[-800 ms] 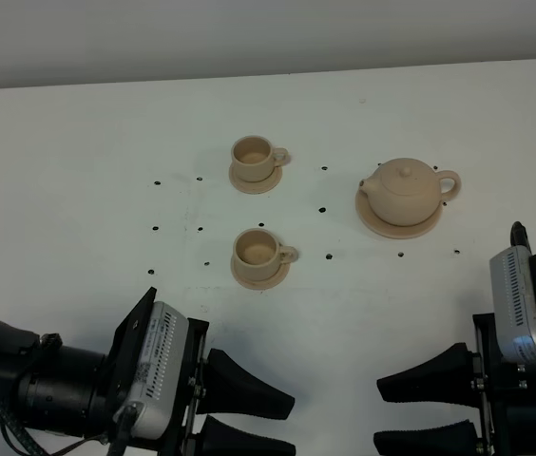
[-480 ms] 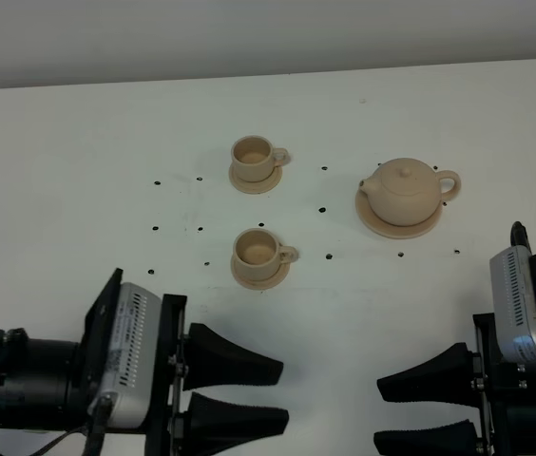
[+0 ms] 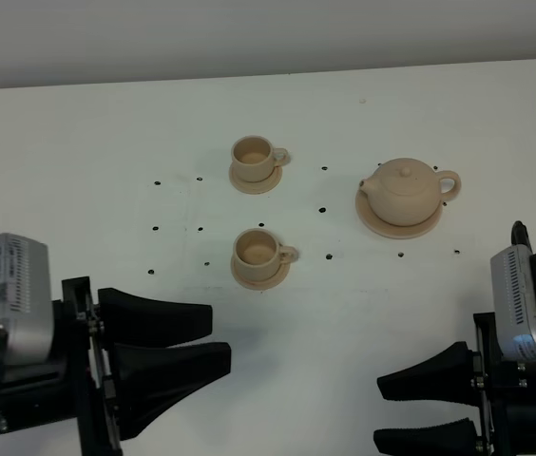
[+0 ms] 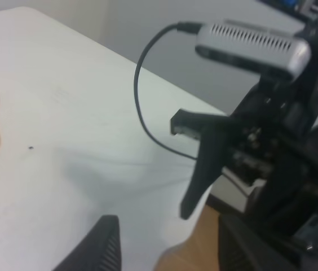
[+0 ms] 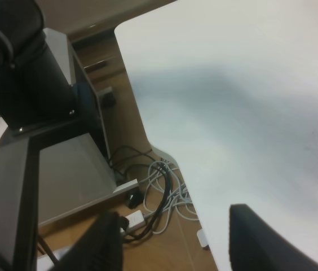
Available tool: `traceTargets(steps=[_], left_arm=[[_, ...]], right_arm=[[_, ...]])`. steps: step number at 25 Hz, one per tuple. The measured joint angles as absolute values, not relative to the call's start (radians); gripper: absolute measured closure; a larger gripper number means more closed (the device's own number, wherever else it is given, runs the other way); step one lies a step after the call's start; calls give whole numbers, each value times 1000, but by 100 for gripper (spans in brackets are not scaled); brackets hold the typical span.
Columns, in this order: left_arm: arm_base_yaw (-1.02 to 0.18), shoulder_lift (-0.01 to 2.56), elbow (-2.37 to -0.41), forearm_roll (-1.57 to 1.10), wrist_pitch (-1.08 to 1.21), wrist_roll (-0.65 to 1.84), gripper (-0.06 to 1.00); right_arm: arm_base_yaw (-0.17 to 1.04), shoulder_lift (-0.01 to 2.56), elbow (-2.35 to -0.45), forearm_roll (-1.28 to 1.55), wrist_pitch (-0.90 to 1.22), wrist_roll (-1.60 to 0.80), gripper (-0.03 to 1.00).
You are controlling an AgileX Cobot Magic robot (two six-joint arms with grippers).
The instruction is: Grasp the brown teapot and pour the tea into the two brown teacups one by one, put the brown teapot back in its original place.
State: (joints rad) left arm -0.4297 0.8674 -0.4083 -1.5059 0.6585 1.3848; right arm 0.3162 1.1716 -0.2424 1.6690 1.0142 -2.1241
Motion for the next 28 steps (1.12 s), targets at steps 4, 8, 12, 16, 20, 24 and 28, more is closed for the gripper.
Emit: traceTargets(steps=[4, 8, 12, 16, 20, 24, 28], left_arm=[[-430, 784, -479, -1268, 666, 1043, 52], [-430, 739, -564, -940, 753, 678, 52], [-430, 721, -634, -632, 885, 387, 52], [-430, 705, -652, -393, 996, 157, 52], [-430, 686, -653, -207, 1082, 0, 52], [-430, 650, -653, -61, 1145, -128, 52], [-430, 585, -653, 32, 1190, -195, 52]], right_arm=[[316, 1172, -242, 1669, 1014, -2124, 55], [316, 1172, -242, 1669, 1014, -2124, 55], [316, 1172, -242, 1669, 1005, -2123, 55], [316, 1172, -242, 1671, 995, -2123, 55], [316, 1172, -242, 1700, 975, -2122, 55], [316, 1172, -242, 1723, 925, -2120, 55], [316, 1172, -242, 1734, 897, -2119, 55]])
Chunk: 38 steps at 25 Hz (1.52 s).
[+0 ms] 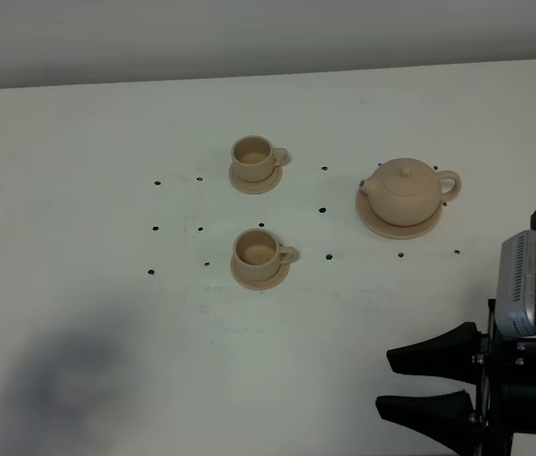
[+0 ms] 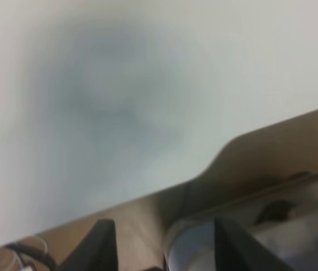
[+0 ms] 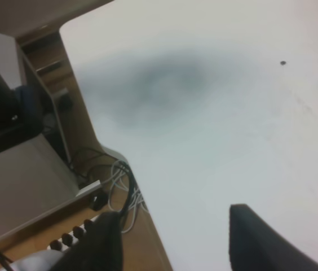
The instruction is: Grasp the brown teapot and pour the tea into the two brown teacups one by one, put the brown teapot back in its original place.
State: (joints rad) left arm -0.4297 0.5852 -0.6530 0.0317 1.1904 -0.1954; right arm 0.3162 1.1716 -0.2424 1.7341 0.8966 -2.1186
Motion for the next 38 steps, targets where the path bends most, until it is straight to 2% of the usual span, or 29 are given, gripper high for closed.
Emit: traceTargets(steps=[19, 33, 38], left_arm=[[-430, 88, -533, 76, 1141, -176, 52], [-427, 66, -506, 75, 1091, -156, 52], [-318, 66, -506, 75, 1089, -155, 52]], right_arm=[[316, 1172, -242, 1741, 887, -2118, 55], [316, 1172, -248, 1741, 888, -2111, 55], [316, 1172, -291, 1742, 888, -2060, 55]])
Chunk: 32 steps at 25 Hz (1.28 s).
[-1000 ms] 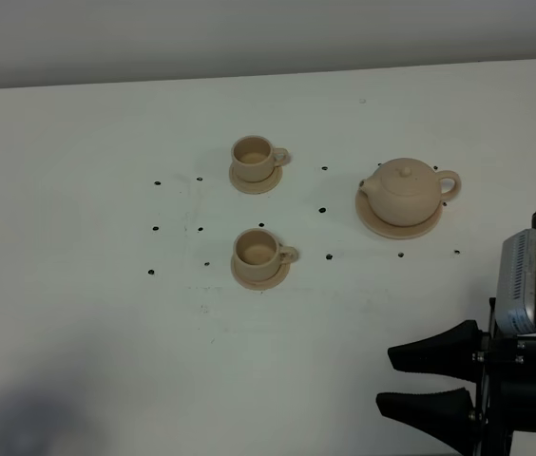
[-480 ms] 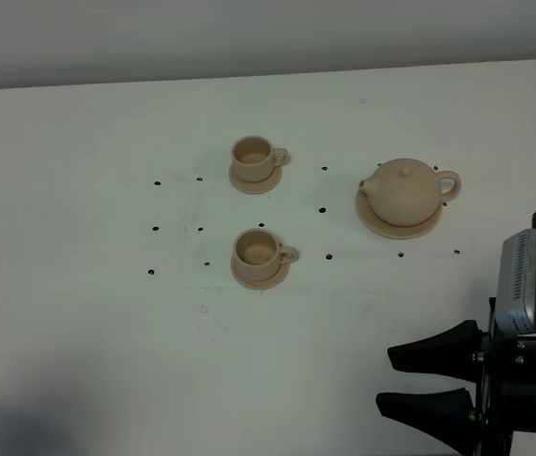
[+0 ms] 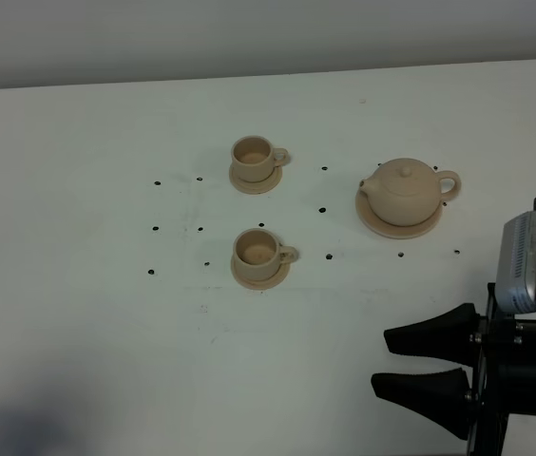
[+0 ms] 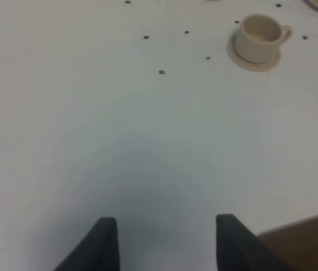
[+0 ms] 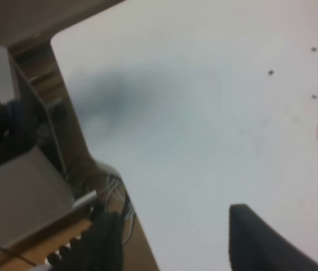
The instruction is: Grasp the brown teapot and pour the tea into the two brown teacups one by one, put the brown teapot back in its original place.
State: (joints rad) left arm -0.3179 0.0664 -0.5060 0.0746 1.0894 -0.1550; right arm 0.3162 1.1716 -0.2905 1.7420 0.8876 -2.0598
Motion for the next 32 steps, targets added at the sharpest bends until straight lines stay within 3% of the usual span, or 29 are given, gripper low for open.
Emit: traceTargets(steps=[7, 12, 21, 32], left_arm=[[-113, 66, -506, 75, 1089, -151, 52], [-30, 63, -506, 75, 1089, -151, 52], [-21, 3, -505, 76, 1088, -151, 52], [-21, 2, -505, 76, 1088, -151, 52]], right_arm=[[316, 1172, -354, 1742, 854, -1967, 55], [316, 1172, -414, 1719, 754, -1867, 55], [316, 1174, -574, 1561, 616, -1635, 55], [316, 1270, -793, 1160, 545, -1258, 55]])
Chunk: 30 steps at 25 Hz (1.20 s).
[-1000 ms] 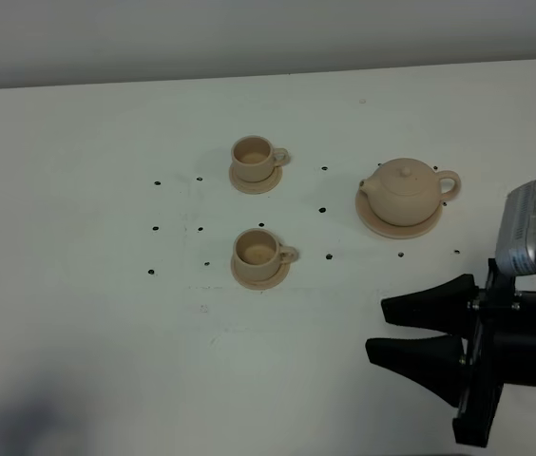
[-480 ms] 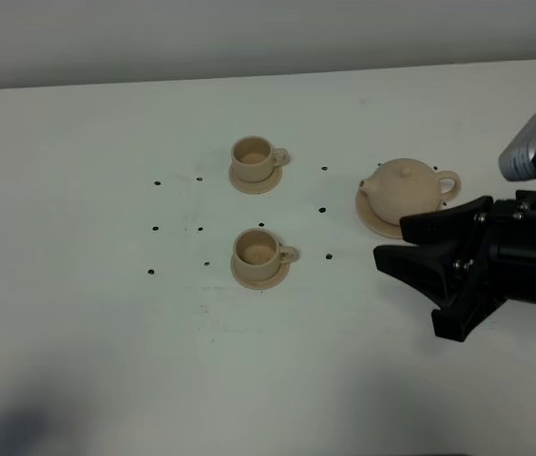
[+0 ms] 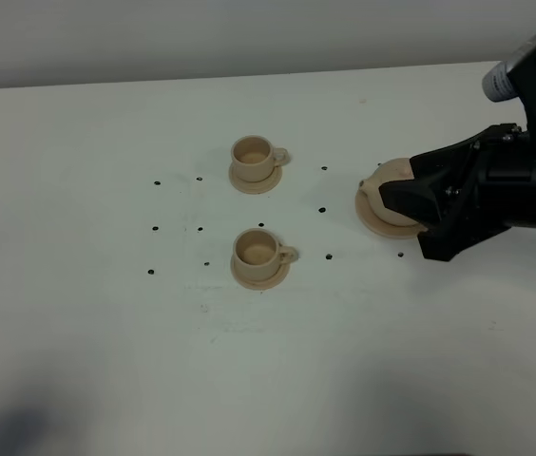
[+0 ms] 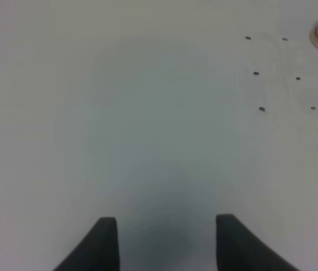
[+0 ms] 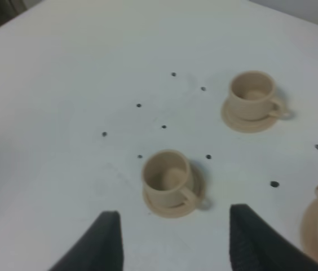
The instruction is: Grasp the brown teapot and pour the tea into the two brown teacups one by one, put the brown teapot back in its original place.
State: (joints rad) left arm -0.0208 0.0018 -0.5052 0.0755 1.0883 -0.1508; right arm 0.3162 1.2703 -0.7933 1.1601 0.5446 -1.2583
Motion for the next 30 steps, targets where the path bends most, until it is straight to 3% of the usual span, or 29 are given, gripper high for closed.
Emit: traceTargets(steps=[11, 20, 30], left_arm=[[-21, 2, -505, 76, 1088, -151, 52], [-21, 2, -505, 76, 1088, -150, 52], [-21, 2, -505, 76, 1088, -150, 52]], right_arm=[[316, 1514, -1105, 799, 638, -957, 55], [316, 1647, -1296, 582, 710, -953, 55], [316, 1708, -1351, 276, 729, -971, 55]])
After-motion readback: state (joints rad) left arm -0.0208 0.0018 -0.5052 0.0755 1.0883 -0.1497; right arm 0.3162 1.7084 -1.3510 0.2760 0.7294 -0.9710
